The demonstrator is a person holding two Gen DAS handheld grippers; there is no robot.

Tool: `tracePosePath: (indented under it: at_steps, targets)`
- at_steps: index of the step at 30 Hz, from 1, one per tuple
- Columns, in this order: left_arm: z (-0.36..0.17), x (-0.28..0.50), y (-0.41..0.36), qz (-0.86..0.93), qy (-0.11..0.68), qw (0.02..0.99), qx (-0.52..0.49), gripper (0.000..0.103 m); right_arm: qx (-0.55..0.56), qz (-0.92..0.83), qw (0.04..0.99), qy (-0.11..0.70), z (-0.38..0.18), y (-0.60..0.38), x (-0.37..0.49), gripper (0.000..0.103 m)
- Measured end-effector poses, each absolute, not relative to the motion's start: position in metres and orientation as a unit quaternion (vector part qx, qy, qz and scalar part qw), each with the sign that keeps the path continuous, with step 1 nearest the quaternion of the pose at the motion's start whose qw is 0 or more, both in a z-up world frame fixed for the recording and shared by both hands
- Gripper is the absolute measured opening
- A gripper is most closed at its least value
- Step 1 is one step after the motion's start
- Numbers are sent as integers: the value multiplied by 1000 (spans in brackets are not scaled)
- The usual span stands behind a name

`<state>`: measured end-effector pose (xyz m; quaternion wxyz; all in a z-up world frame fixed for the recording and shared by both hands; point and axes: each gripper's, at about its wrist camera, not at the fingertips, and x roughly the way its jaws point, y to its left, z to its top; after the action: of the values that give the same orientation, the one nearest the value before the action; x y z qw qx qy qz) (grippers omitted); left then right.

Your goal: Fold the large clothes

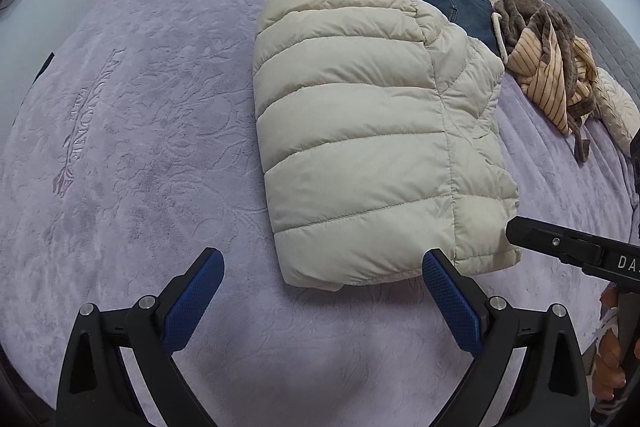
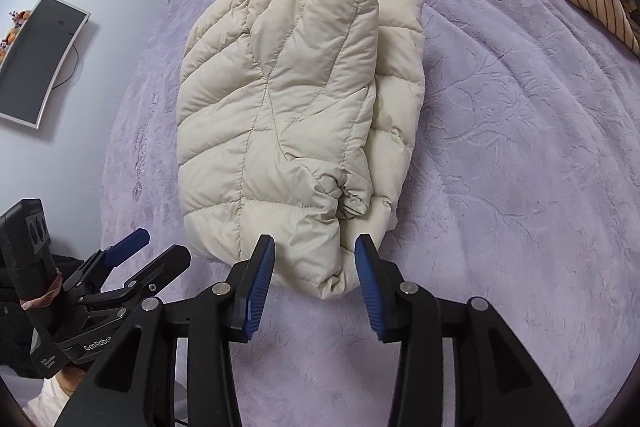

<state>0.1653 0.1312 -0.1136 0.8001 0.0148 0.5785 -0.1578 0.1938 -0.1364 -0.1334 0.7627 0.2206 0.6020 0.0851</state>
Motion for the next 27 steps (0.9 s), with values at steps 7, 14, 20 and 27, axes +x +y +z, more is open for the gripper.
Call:
tracePosePath:
  at_steps: [7, 14, 20, 27]
  targets:
    - [-101, 157, 142, -143, 571, 808, -1, 100, 222, 83, 763, 601, -120, -132, 186, 55]
    - [-86, 151, 151, -131, 567, 813, -19, 100, 219, 78, 772, 592, -101, -129, 181, 68]
    - [-72, 148, 150, -120, 568, 814, 4, 102, 211, 68, 783, 582, -83, -128, 175, 82]
    - [-47, 142, 154, -107, 547, 830, 10, 102, 155, 39, 802, 576, -57, -117, 167, 103]
